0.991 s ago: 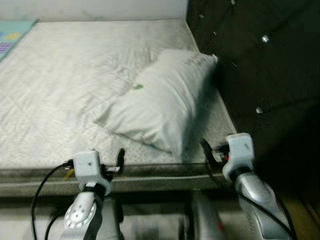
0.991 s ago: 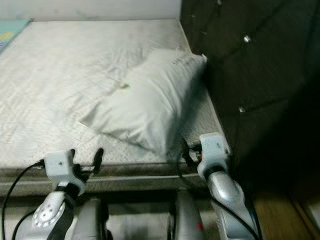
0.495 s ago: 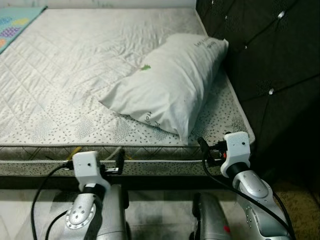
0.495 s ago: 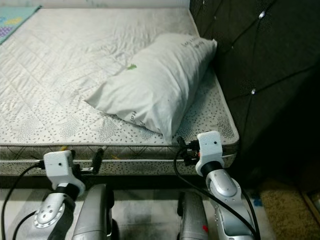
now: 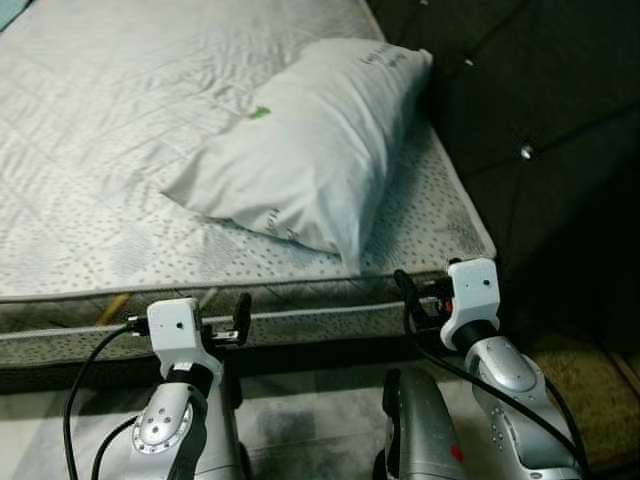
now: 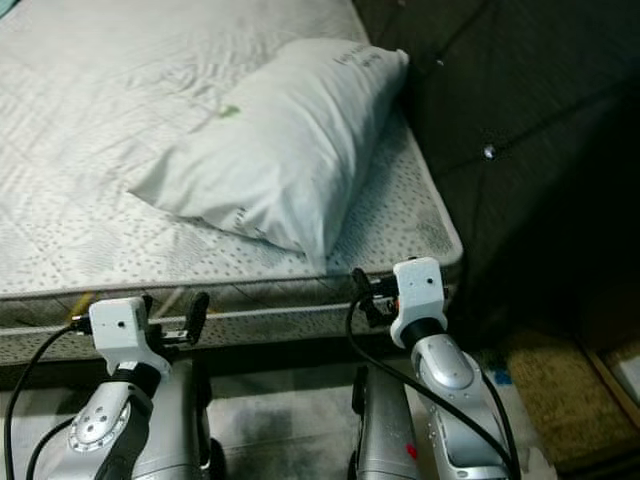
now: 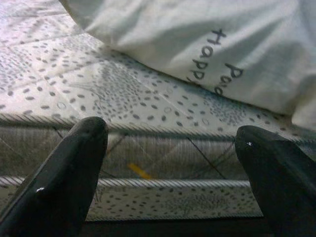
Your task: Clean up the room
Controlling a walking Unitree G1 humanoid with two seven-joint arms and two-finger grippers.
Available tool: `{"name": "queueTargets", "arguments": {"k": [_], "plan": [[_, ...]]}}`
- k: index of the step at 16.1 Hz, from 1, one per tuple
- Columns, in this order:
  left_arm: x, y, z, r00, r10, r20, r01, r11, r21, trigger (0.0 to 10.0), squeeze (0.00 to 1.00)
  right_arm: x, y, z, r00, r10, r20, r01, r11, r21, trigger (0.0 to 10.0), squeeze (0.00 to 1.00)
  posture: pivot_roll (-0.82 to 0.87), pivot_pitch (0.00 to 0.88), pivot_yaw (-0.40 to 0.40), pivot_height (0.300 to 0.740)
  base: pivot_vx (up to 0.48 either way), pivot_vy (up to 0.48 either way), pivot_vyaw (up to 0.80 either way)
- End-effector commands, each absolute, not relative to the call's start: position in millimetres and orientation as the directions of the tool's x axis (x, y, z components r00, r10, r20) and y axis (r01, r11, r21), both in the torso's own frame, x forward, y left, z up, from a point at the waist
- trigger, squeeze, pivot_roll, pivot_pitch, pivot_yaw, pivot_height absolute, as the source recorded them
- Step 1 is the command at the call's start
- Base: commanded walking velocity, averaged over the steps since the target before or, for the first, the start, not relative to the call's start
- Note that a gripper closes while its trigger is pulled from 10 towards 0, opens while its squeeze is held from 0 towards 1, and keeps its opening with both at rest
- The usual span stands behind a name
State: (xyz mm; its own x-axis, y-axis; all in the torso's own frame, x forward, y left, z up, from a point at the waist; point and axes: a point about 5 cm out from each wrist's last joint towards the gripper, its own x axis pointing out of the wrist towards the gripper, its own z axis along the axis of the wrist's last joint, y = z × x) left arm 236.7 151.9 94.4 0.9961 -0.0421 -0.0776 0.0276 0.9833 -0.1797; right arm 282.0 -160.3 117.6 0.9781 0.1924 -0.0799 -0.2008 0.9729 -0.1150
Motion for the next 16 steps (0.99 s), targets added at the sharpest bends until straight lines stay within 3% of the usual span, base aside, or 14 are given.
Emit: {"name": "queueTargets", "arguments": {"k": [1, 6, 16], "plan": [[234.0, 153.1, 95.3, 0.997, -0.042, -0.067, 0.029, 0.982, -0.188, 10.0, 0.00, 282.1, -162.6, 115.7, 0.980, 0.180, -0.085, -0.189, 0.975, -0.120, 10.0, 0.00, -0.06, 0.183, 0.009, 0.487, 0.000, 0.000, 0.00], [234.1, 150.9, 97.6, 0.997, -0.066, -0.050, 0.054, 0.978, -0.203, 10.0, 0.00, 282.6, -163.0, 116.4, 0.981, 0.178, -0.079, -0.187, 0.975, -0.123, 10.0, 0.00, -0.06, 0.187, 0.010, 0.487, 0.000, 0.000, 0.00], [235.6, 151.1, 97.0, 0.996, -0.068, -0.050, 0.056, 0.978, -0.199, 10.0, 0.00, 284.4, -162.9, 116.1, 0.981, 0.179, -0.073, -0.187, 0.974, -0.129, 10.0, 0.00, -0.06, 0.184, 0.011, 0.487, 0.276, 0.000, 0.00]]}}
